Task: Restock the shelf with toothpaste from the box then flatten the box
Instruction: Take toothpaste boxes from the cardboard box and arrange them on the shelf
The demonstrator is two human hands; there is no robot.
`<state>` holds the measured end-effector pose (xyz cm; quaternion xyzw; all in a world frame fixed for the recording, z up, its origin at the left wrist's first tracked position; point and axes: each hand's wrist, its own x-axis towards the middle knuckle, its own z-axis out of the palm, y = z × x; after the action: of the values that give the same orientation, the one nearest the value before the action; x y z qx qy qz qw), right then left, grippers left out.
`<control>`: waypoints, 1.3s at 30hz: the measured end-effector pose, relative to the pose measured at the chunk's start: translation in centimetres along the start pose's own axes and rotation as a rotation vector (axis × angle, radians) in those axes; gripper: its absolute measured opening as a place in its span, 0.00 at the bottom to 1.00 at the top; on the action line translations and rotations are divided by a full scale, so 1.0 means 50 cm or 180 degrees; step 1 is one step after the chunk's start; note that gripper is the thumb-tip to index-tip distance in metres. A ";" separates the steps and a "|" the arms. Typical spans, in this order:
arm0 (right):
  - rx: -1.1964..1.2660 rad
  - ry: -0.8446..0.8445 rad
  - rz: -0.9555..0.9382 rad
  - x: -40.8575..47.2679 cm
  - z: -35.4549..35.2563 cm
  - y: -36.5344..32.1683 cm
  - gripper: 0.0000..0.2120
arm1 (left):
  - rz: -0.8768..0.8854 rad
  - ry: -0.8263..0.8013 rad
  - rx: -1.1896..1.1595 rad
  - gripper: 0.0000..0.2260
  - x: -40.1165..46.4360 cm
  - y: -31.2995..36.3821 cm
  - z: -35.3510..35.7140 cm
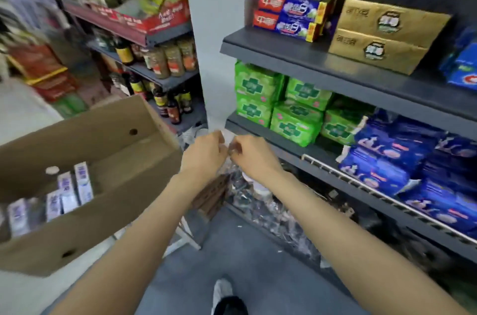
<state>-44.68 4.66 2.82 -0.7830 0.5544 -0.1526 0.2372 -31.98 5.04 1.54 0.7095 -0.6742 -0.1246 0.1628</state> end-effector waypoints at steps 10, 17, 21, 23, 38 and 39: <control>0.0317 -0.0672 -0.0322 0.262 0.307 -0.266 0.10 | -0.1419 -0.0467 0.0091 0.11 0.085 -0.465 -0.046; 0.0376 -0.1508 0.0180 0.345 0.509 -0.392 0.12 | -0.1949 -0.1019 0.0137 0.12 0.070 -0.736 -0.056; 0.0323 -0.1717 0.0617 0.368 0.614 -0.447 0.14 | -0.2326 -0.1299 0.0219 0.16 0.055 -0.874 -0.065; 0.0263 -0.1835 0.0840 0.378 0.664 -0.469 0.15 | -0.2412 -0.1442 0.0261 0.23 0.057 -0.933 -0.070; 0.0286 -0.1873 0.1467 0.424 0.871 -0.555 0.21 | -0.2303 -0.1785 -0.0591 0.24 0.101 -1.114 -0.015; 0.0286 -0.1857 0.1526 0.424 0.871 -0.557 0.21 | -0.2311 -0.1779 -0.0457 0.27 0.102 -1.111 -0.013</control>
<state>6.51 1.13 -19.29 -0.6304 0.6238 0.1124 0.4481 19.49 2.11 -19.83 0.8258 -0.3899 -0.4064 -0.0307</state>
